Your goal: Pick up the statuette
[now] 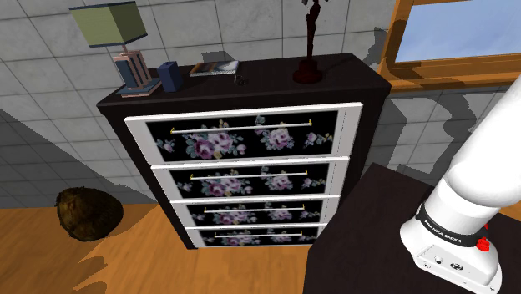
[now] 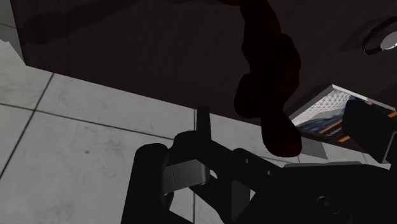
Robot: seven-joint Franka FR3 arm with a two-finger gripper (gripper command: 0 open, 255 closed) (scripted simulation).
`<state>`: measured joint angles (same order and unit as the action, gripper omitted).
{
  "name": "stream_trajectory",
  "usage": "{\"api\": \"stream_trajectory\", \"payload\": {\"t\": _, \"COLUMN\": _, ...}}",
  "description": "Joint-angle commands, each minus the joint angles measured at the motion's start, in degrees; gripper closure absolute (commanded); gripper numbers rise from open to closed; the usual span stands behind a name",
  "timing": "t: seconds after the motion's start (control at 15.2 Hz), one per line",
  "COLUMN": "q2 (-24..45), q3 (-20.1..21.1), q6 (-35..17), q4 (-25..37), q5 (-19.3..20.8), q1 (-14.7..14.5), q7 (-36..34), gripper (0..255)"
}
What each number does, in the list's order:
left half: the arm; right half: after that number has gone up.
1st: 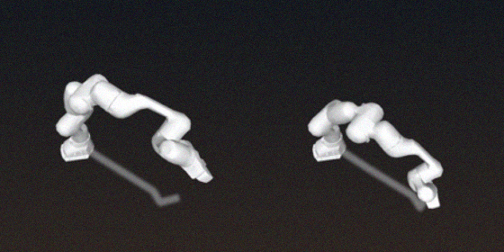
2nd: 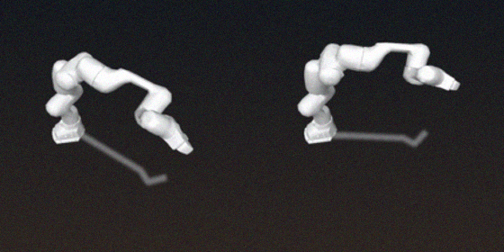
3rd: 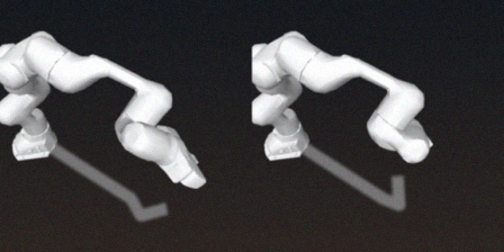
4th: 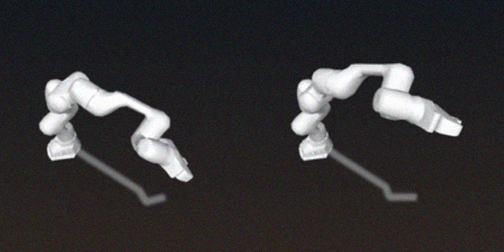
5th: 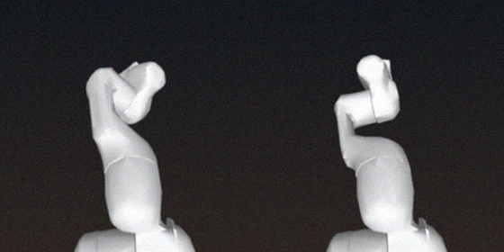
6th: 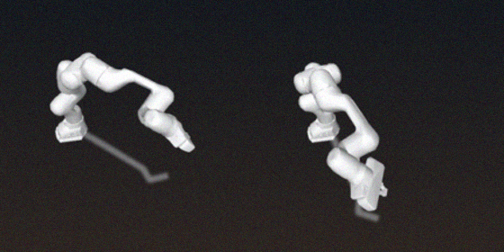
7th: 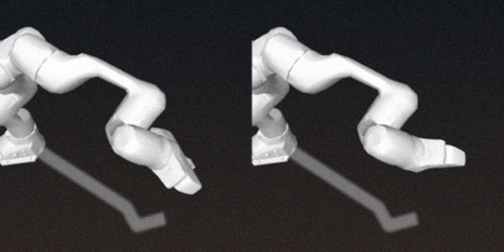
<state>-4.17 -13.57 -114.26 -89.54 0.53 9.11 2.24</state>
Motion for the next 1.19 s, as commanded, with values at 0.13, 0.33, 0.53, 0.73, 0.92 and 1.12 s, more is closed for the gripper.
{"api": "stream_trajectory", "payload": {"t": 0.13, "q2": -1.14, "q3": 0.1, "q6": -3.02, "q4": -4.09, "q5": 0.35, "q1": -0.02, "q7": -0.19, "gripper": 0}}
{"api": "stream_trajectory", "payload": {"t": 0.33, "q2": -1.08, "q3": 0.13, "q6": -3.06, "q4": -4.06, "q5": 0.37, "q1": -0.05, "q7": -0.25, "gripper": 255}}
{"api": "stream_trajectory", "payload": {"t": 0.53, "q2": -1.09, "q3": 0.13, "q6": -3.07, "q4": -4.08, "q5": 0.37, "q1": -0.05, "q7": -0.25, "gripper": 255}}
{"api": "stream_trajectory", "payload": {"t": 0.73, "q2": -1.09, "q3": 0.13, "q6": -3.03, "q4": -4.03, "q5": 0.37, "q1": -0.05, "q7": -0.26, "gripper": 255}}
{"api": "stream_trajectory", "payload": {"t": 0.92, "q2": -0.9, "q3": 0.08, "q6": -2.19, "q4": -3.02, "q5": 0.28, "q1": -0.02, "q7": -0.14, "gripper": 255}}
{"api": "stream_trajectory", "payload": {"t": 1.12, "q2": -0.03, "q3": -0.01, "q6": 0.33, "q4": 0.35, "q5": 0.01, "q1": 0.0, "q7": 0.01, "gripper": 255}}
